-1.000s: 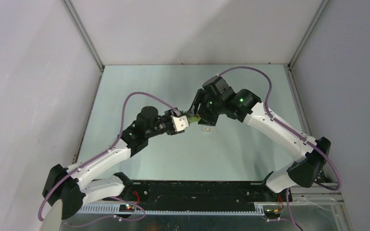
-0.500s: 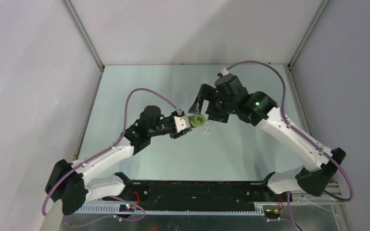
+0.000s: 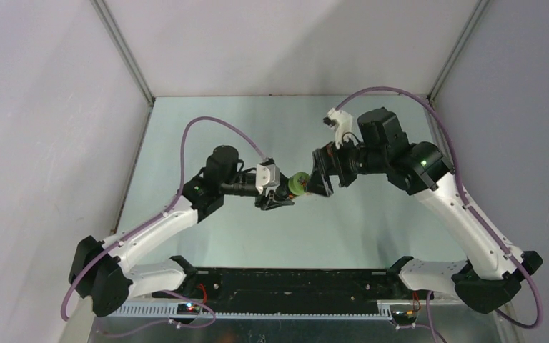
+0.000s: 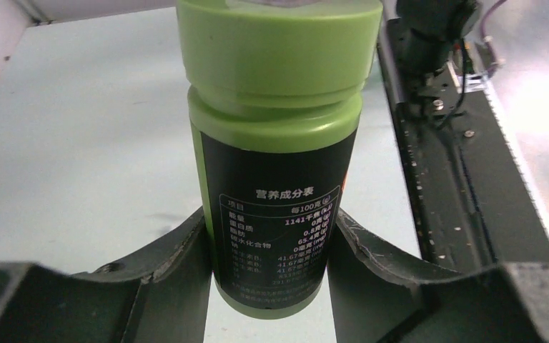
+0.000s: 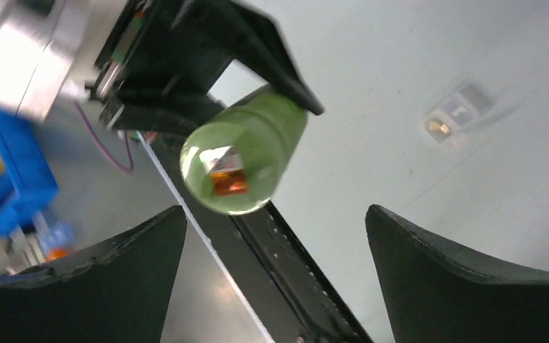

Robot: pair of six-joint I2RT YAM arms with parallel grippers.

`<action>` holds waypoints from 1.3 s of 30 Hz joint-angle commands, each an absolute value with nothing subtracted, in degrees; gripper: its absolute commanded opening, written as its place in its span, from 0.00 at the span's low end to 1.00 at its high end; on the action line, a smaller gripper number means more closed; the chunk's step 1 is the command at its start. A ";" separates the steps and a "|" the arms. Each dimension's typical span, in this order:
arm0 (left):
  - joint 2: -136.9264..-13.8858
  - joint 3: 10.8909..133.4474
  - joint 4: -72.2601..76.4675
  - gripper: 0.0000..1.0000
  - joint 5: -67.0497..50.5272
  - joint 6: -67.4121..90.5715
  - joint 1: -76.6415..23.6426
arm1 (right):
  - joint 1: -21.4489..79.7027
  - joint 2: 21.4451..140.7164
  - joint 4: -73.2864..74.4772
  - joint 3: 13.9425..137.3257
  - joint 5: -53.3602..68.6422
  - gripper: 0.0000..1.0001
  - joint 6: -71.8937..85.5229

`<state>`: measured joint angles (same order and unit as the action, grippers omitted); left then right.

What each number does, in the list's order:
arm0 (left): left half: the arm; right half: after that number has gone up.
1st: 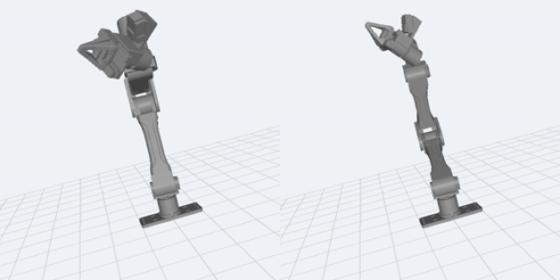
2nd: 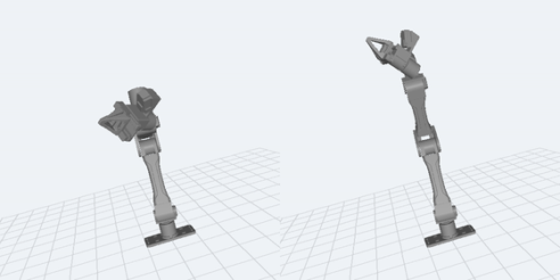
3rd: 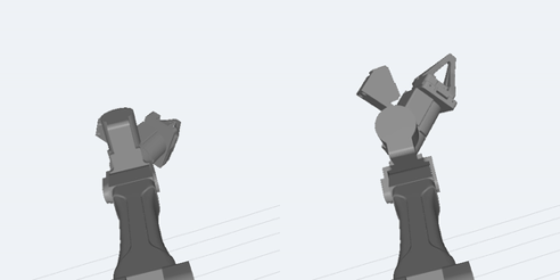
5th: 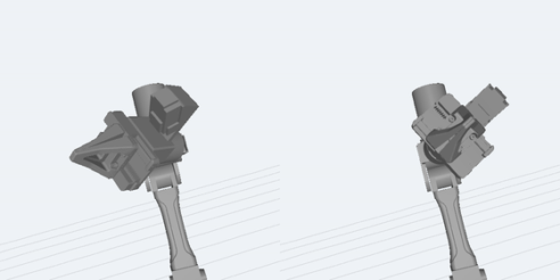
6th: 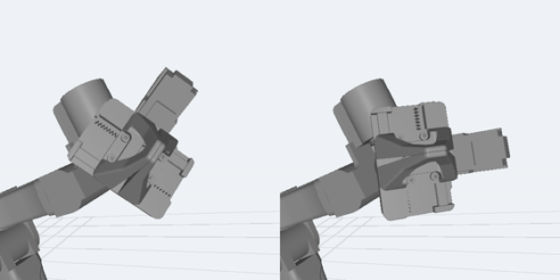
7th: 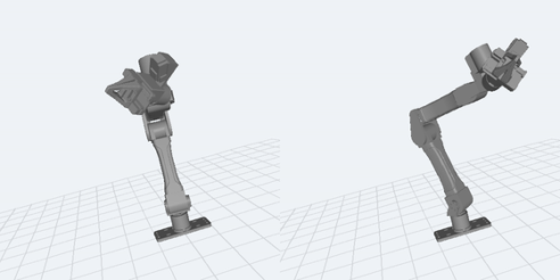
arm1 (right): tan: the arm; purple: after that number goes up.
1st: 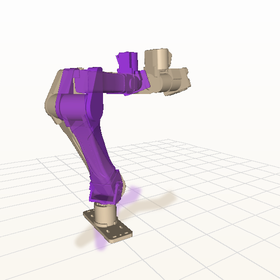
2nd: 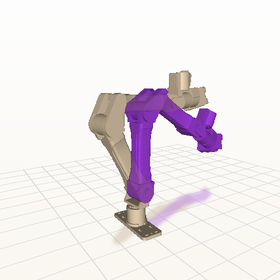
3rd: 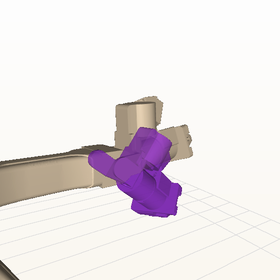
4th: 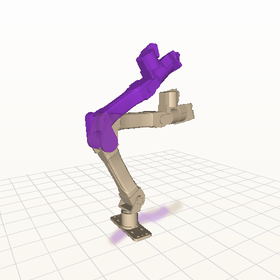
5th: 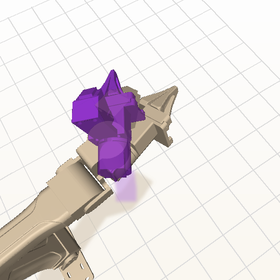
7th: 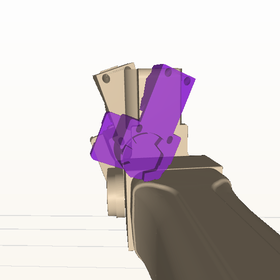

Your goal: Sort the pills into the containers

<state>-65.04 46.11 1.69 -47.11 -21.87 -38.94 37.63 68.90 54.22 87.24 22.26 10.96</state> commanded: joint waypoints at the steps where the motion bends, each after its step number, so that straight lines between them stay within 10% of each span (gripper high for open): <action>1: -66.41 51.53 -4.05 0.00 -55.66 -21.88 -38.65 | 42.74 68.81 63.52 92.88 24.88 0.99 -7.46; 30: -69.51 55.99 -7.42 0.00 -54.13 -25.68 -38.66 | 47.23 72.18 44.79 88.74 4.78 0.54 12.18; 39: -68.48 54.06 -5.21 0.00 -51.65 -25.04 -38.58 | 45.39 76.59 52.41 93.68 -3.03 0.61 25.11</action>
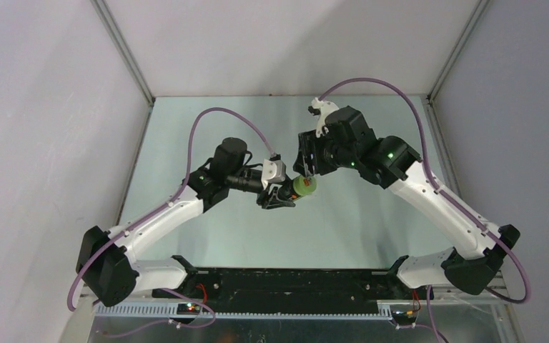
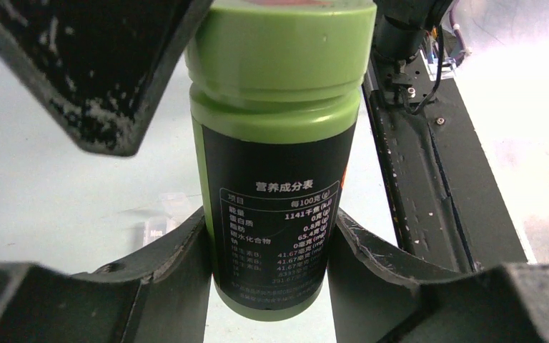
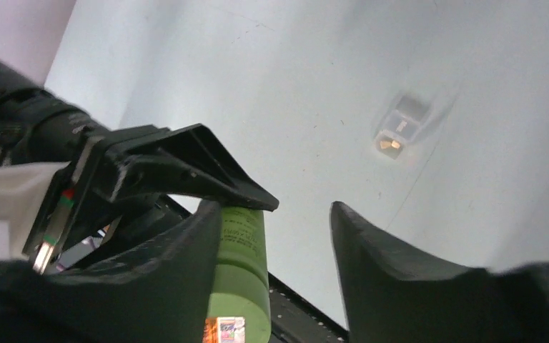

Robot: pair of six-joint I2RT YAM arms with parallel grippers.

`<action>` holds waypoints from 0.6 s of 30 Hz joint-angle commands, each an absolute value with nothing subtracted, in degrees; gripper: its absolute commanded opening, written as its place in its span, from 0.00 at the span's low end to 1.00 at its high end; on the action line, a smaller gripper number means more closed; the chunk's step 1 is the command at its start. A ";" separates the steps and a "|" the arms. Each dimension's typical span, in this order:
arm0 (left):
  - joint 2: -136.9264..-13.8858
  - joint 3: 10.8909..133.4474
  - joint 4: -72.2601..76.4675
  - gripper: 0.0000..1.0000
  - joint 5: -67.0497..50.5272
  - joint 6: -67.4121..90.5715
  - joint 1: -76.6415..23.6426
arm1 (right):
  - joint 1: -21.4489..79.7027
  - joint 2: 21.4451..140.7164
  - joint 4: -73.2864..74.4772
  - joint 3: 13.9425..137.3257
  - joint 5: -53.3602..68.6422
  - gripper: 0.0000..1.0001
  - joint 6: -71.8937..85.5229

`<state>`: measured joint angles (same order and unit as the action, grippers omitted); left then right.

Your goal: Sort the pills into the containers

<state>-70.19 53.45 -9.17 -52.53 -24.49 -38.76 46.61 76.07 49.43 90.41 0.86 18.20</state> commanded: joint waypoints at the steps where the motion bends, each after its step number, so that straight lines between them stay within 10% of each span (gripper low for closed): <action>1: -68.43 53.92 -5.13 0.00 -51.41 -25.05 -38.61 | 45.06 76.31 51.93 93.60 -1.70 0.65 26.10; 10: -68.34 53.02 -4.55 0.00 -50.42 -24.88 -38.57 | 35.47 67.45 41.77 85.94 20.15 0.96 25.38; 18: -68.73 53.59 -4.64 0.00 -50.69 -25.38 -38.58 | 38.03 66.99 50.28 86.90 27.36 0.99 7.68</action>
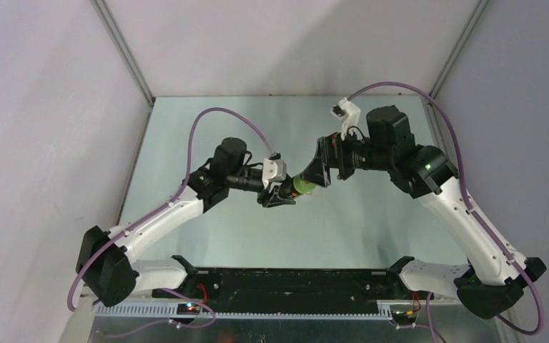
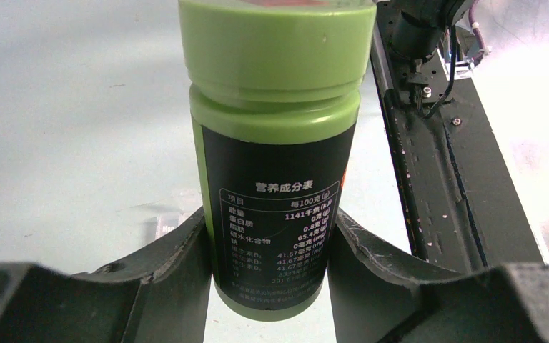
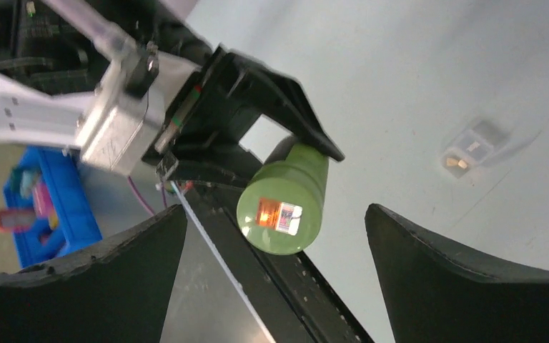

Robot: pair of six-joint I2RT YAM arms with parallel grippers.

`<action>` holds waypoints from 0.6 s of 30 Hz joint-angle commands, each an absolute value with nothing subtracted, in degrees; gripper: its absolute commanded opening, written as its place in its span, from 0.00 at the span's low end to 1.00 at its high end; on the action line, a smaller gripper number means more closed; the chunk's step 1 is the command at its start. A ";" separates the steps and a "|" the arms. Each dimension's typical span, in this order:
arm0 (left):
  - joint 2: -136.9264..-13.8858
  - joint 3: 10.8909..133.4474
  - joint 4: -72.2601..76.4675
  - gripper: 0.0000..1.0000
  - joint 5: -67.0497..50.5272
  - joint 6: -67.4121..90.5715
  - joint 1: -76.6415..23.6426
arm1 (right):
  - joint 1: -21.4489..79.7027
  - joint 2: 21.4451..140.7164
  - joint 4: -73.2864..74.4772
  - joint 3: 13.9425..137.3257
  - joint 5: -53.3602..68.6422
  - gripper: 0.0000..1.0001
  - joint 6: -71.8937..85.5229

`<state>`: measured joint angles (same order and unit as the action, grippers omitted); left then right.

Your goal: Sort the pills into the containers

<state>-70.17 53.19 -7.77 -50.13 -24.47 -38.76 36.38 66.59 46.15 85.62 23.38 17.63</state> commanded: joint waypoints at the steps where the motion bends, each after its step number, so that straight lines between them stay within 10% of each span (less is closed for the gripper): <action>1: -68.73 53.61 -4.56 0.00 -50.58 -25.43 -38.54 | 38.49 67.16 51.02 87.00 26.82 0.99 6.74; 18: -68.64 54.35 -5.10 0.00 -50.20 -25.84 -38.56 | 42.24 70.37 48.81 86.00 21.74 0.78 5.46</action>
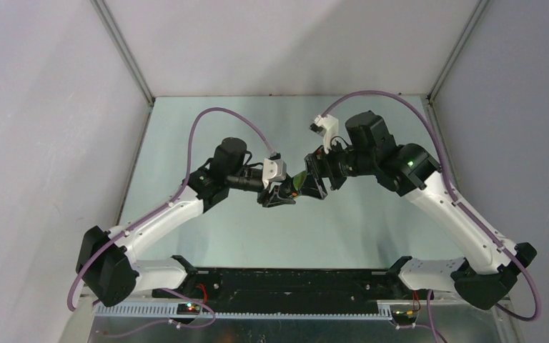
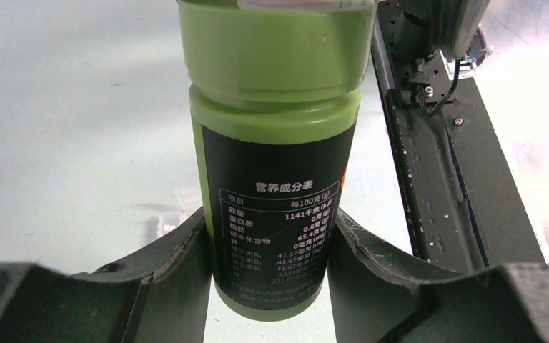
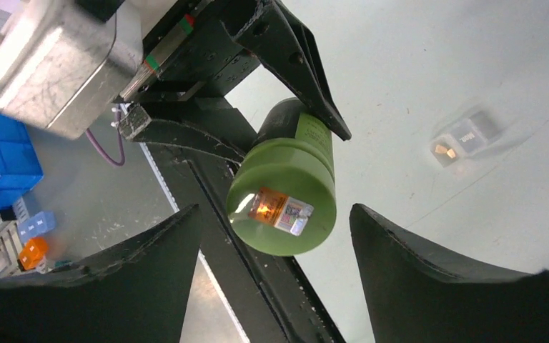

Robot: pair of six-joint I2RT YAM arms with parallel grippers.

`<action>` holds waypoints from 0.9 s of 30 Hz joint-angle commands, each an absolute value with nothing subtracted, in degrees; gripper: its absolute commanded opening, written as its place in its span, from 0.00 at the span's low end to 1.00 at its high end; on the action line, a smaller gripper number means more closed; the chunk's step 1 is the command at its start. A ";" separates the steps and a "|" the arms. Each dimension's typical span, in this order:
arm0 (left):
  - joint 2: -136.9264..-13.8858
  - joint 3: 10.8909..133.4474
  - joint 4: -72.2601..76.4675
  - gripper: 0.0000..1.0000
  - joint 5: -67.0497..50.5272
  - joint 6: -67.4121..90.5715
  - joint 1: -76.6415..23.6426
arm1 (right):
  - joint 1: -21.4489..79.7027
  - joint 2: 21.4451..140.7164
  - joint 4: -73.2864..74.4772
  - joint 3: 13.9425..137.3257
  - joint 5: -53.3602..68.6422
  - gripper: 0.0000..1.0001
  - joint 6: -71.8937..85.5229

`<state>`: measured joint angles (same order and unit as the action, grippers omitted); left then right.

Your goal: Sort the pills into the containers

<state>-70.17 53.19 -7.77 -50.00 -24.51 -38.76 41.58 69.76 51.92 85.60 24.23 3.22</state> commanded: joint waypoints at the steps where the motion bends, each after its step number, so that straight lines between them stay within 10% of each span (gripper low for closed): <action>1: -68.60 54.29 -5.10 0.00 -50.19 -25.91 -38.51 | 42.00 70.59 47.78 86.14 21.28 0.70 6.46; 13: -67.07 51.94 -2.74 0.00 -40.57 -26.81 -38.66 | 44.84 77.06 48.66 89.79 1.34 0.35 48.55; 22: -65.93 50.30 -2.66 0.00 -35.88 -27.00 -38.62 | 47.12 75.88 45.48 91.07 -9.00 0.90 54.52; 27: -65.11 50.32 -3.28 0.00 -35.77 -26.54 -38.63 | 41.96 70.35 36.50 81.36 4.10 0.93 51.51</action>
<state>-67.42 50.35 -6.35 -36.05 -25.67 -38.35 45.50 75.81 45.19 86.65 -3.55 52.16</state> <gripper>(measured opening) 0.557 0.931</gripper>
